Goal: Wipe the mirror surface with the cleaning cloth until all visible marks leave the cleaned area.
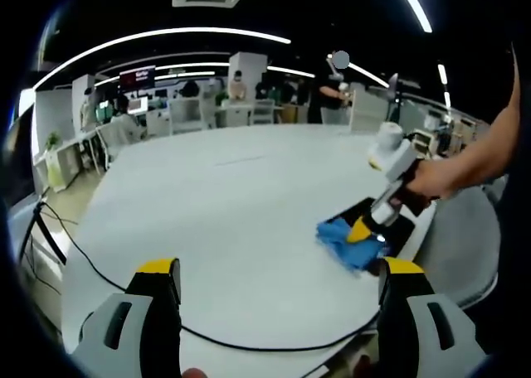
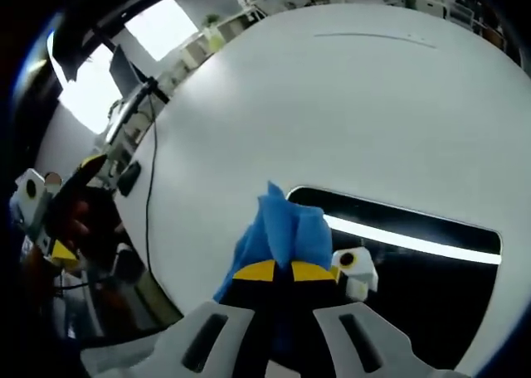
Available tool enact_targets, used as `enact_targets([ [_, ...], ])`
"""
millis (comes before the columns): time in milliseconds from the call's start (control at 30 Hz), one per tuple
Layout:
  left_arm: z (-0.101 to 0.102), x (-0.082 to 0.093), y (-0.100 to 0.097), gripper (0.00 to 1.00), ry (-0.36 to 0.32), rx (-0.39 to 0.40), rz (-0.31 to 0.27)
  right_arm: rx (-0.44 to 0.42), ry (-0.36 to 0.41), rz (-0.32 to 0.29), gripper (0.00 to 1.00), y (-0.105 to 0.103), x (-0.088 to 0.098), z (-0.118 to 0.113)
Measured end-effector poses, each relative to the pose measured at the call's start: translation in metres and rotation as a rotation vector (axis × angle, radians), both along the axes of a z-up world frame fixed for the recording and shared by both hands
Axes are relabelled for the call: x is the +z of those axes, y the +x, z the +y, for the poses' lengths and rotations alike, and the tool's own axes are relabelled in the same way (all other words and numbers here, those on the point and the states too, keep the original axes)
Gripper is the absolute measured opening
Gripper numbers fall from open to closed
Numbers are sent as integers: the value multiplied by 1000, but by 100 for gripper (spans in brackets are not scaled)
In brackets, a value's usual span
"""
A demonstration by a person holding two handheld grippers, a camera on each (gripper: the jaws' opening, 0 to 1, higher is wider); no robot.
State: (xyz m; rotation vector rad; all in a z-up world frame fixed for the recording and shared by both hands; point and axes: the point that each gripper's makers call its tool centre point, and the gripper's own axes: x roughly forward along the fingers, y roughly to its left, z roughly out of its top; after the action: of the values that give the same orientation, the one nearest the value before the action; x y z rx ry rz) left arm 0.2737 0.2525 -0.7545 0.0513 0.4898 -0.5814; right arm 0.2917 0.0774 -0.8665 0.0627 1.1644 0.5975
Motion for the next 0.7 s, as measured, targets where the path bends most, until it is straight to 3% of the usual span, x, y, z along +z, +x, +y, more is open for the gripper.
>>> enact_targets([
  [500,-6,-1,1,100,-1,-6,4,20,10,-9,0,3,0,0],
  [700,-6,-2,0,100,2,-3,5,33,10,-26,0,2,0,-13],
])
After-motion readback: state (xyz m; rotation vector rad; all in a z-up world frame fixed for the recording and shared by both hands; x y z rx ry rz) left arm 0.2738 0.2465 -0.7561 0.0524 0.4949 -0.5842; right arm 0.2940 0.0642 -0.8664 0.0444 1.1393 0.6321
